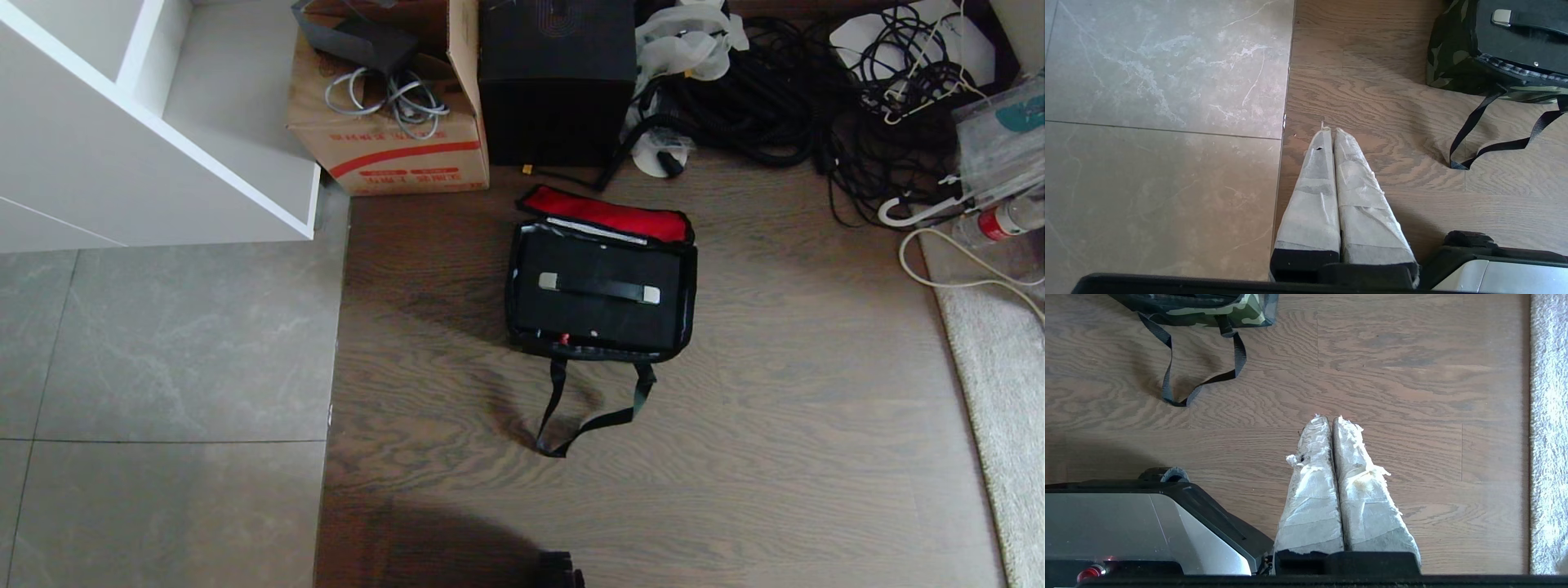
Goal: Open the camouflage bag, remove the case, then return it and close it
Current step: Grip the handle
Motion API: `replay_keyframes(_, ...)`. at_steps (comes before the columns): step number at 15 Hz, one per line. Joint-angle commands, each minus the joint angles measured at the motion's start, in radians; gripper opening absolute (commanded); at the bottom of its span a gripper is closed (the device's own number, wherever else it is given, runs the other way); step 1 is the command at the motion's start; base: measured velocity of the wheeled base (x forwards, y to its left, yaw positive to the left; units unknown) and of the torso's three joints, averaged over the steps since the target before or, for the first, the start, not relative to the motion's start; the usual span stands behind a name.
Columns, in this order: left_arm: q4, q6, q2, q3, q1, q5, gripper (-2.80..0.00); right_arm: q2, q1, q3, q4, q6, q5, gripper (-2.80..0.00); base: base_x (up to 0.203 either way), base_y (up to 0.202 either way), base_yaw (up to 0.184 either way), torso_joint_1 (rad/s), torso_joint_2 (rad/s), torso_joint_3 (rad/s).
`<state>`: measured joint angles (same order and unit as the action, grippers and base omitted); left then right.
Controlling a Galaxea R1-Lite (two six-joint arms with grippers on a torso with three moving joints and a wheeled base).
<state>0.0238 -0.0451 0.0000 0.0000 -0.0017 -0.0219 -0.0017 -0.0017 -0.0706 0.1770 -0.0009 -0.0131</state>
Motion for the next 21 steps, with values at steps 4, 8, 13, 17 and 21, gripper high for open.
replay_keyframes(4, 0.001, 0.002, 0.0, 0.008, 0.0, 0.0, -2.8, 0.003, 0.0, 0.0, 0.001, -0.001, -0.001, -2.8, 0.0, 0.0, 0.0, 0.001, 0.0, 0.01)
replay_keyframes(8, 0.001, 0.002, 0.0, 0.009, 0.0, 0.0, -2.8, 0.003, 0.0, 0.0, 0.001, -0.001, -0.002, -2.8, 0.0, 0.0, 0.0, 0.001, 0.0, 0.037)
replay_keyframes(13, 0.001, 0.001, 0.0, 0.009, 0.0, 0.0, -2.8, 0.003, 0.0, 0.0, 0.001, -0.001, -0.001, -2.8, 0.0, 0.0, 0.0, 0.002, 0.0, 0.138)
replay_keyframes(17, 0.001, 0.002, 0.0, 0.009, 0.0, 0.0, -2.8, 0.003, 0.0, 0.0, 0.001, -0.001, -0.001, -2.8, 0.0, 0.0, 0.0, 0.001, 0.0, 0.016)
replay_keyframes(21, 0.001, 0.002, 0.0, 0.009, 0.0, 0.0, -2.8, 0.003, 0.0, 0.0, 0.001, -0.001, -0.001, -2.8, 0.0, 0.0, 0.0, 0.0, 0.0, 0.0)
